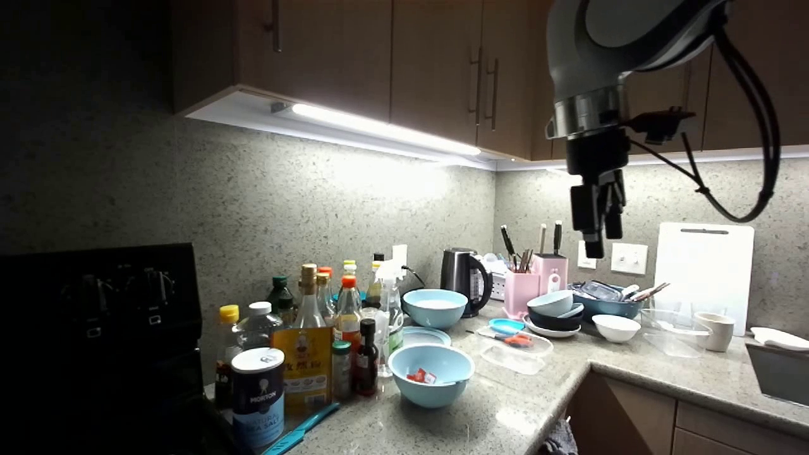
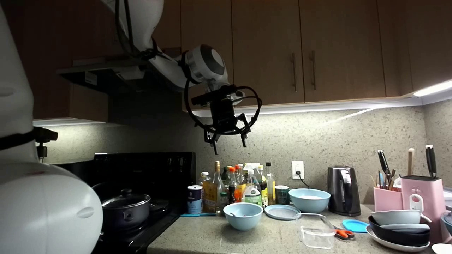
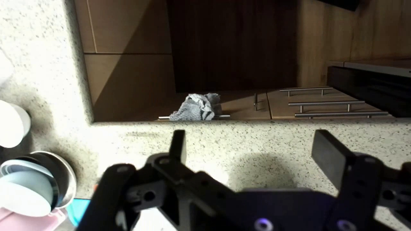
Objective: Remove the spoon from the bowl and put it in the container
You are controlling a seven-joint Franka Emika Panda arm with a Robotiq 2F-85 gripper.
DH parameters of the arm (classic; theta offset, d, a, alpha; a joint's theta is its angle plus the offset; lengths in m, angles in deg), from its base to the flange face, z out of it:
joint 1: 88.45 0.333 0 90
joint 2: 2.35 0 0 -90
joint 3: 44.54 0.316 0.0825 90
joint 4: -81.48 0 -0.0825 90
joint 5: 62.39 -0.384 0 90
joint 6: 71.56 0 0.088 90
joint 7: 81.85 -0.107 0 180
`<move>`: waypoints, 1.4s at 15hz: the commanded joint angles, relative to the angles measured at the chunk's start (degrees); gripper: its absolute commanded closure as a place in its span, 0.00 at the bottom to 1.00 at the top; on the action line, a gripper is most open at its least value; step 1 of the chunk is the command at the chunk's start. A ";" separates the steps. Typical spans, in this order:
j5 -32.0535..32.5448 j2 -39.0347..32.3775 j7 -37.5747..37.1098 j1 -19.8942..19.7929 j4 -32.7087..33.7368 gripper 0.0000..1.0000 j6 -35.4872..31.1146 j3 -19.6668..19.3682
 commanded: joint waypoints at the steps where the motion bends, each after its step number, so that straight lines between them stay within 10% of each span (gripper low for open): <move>1: 0.12 -1.83 -0.10 0.83 1.49 0.00 0.16 0.58; 9: -5.28 -7.82 1.10 1.49 5.98 0.00 -0.53 0.11; 15: -6.92 -23.40 -7.48 0.63 11.90 0.00 -21.52 -0.54; 21: -6.78 -28.16 -7.34 1.02 14.57 0.00 -23.68 -1.03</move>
